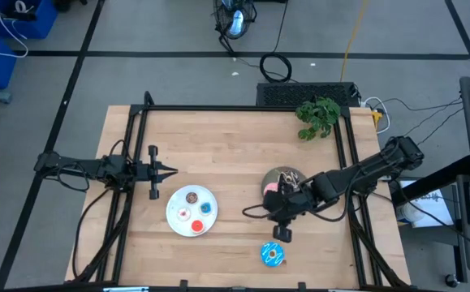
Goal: Pick & Place donuts
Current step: Put the big blue donut on the gray plate
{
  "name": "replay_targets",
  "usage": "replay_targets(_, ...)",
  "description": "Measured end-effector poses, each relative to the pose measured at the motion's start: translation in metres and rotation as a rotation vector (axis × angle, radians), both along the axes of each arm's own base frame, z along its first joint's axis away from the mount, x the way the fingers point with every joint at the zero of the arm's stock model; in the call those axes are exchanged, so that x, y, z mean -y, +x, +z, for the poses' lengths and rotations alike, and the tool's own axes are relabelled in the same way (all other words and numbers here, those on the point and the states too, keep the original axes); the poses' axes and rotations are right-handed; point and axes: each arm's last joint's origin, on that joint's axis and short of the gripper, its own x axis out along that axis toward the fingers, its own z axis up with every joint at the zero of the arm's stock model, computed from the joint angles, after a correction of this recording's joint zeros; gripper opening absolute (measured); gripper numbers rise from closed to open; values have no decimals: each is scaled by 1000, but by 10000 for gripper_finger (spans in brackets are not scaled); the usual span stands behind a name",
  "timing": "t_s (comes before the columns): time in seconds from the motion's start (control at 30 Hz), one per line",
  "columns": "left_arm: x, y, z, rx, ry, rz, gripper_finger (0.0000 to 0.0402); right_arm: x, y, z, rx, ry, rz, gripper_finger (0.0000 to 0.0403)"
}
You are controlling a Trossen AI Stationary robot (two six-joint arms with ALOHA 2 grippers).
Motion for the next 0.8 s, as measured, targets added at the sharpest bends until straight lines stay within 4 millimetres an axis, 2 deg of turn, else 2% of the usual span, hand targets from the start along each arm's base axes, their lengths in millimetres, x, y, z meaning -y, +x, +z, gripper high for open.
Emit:
replay_targets(0.13,0,0,0,-1,0,0,26,-15,10,5,165,-11,35,2)
replay_targets(0.23,0,0,0,-1,1,0,26,-27,11,6,181,-15,73,3)
replay_targets(0.43,0,0,0,-1,1,0,26,-46,12,5,19,-140,88,4)
replay_targets(0.57,0,0,0,0,1,0,26,-62,24,3,-81,-197,94,4)
replay_targets(0.7,0,0,0,0,1,0,26,-74,39,-16,-192,-187,128,7)
replay_targets(0.8,0,0,0,-1,1,0,26,-82,45,-31,-260,-102,169,27)
